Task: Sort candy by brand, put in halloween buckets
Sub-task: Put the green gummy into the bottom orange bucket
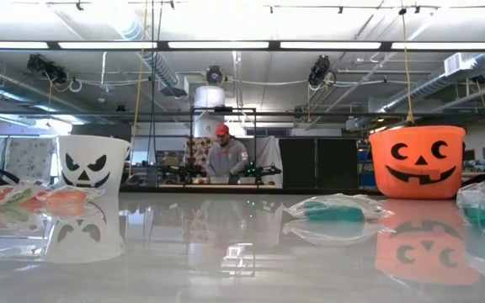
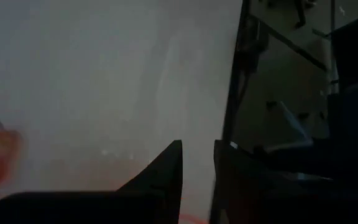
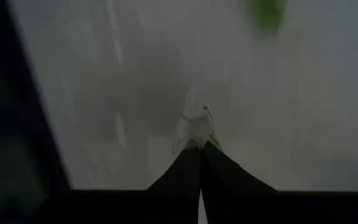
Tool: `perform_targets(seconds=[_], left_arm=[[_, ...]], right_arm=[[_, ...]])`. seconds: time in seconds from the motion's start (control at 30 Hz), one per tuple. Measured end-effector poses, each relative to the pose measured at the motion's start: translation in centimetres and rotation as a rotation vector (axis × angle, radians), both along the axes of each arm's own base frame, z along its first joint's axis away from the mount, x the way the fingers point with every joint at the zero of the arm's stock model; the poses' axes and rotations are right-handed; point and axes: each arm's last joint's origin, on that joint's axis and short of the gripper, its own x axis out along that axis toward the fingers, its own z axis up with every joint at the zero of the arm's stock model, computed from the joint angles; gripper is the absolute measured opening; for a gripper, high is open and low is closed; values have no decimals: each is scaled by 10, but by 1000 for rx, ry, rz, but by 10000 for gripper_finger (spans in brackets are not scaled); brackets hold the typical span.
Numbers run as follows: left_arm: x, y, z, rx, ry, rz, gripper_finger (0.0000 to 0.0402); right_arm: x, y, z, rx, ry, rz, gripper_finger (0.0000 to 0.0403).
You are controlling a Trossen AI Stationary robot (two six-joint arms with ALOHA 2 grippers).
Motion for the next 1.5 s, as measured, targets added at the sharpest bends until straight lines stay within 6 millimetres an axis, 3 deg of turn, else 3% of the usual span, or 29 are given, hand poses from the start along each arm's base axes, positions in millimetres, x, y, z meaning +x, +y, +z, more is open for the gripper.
perform_targets(seconds=[0.37, 0.67, 0.9, 1.03, 1.33, 1.5], left_arm=[[31, 2, 21, 162, -366, -140, 96], [41, 7, 27, 210, -448, -154, 129], [52, 16, 26, 220, -441, -71, 189], [58, 24, 27, 265, -459, 22, 198], [66, 27, 32, 316, -525, -35, 170], [66, 27, 31, 331, -527, -55, 123]], right_arm=[[128, -27, 55, 231, -563, -78, 4], [199, -80, 88, 307, -926, -107, 2], [224, -109, 104, 388, -1089, -68, 2], [230, -119, 108, 403, -1127, -59, 1], [238, -133, 113, 415, -1182, -74, 1], [241, -138, 117, 432, -1220, -92, 1]])
